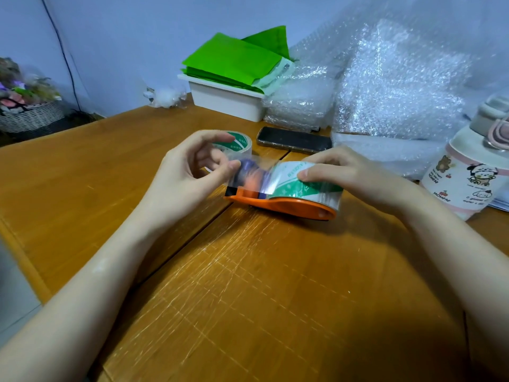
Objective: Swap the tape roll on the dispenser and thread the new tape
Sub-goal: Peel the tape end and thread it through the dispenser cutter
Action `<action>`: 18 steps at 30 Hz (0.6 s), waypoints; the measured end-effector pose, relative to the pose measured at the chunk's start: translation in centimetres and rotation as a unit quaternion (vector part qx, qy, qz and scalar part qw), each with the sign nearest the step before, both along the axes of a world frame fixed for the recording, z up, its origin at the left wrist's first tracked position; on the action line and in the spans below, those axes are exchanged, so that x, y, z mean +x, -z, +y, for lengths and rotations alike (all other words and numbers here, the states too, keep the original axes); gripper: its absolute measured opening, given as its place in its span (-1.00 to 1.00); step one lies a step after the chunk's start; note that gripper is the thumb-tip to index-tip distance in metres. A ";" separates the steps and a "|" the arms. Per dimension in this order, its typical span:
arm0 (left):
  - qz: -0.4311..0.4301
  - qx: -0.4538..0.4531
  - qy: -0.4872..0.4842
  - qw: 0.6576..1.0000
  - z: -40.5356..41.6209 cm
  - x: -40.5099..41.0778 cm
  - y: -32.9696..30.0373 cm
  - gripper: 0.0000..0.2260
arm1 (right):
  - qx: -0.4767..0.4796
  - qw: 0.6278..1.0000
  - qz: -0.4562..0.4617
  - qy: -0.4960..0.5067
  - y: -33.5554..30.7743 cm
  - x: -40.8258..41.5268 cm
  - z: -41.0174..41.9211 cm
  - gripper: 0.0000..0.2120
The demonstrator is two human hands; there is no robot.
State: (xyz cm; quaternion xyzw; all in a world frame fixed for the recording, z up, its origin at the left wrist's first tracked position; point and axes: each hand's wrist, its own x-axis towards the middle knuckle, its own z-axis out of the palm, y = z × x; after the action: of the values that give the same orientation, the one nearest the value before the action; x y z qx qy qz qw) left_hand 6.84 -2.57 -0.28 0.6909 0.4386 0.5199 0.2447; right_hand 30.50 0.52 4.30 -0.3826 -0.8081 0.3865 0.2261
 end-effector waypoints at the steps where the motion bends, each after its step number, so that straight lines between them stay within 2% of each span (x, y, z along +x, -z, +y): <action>1: 0.000 -0.012 0.003 1.000 0.0 0.1 -0.1 -0.67 | 0.000 1.000 0.001 -0.002 0.0 0.0 0.0 -0.66; 3: -0.008 -0.032 0.002 0.999 -0.2 0.4 -0.4 -0.62 | -0.003 1.000 0.006 -0.007 0.0 0.0 0.0 -0.66; 8: 0.017 -0.032 -0.038 0.999 -0.3 0.2 -0.4 -0.82 | -0.021 1.000 0.020 -0.011 0.1 0.2 0.0 -0.72; 13: 0.038 -0.003 -0.066 0.997 0.0 0.2 -0.1 -0.83 | -0.021 0.999 0.020 -0.016 0.0 0.2 -0.1 -0.72; 18: 0.063 0.017 -0.092 0.994 0.1 0.1 0.0 -0.90 | 0.005 1.000 -0.005 -0.002 0.2 0.0 -0.2 -0.60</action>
State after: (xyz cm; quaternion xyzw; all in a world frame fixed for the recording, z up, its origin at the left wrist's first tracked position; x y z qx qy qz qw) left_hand 6.90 -2.50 -0.33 0.6828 0.5066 0.5028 0.1559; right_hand 30.47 0.34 4.10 -0.3816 -0.8120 0.3810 0.2233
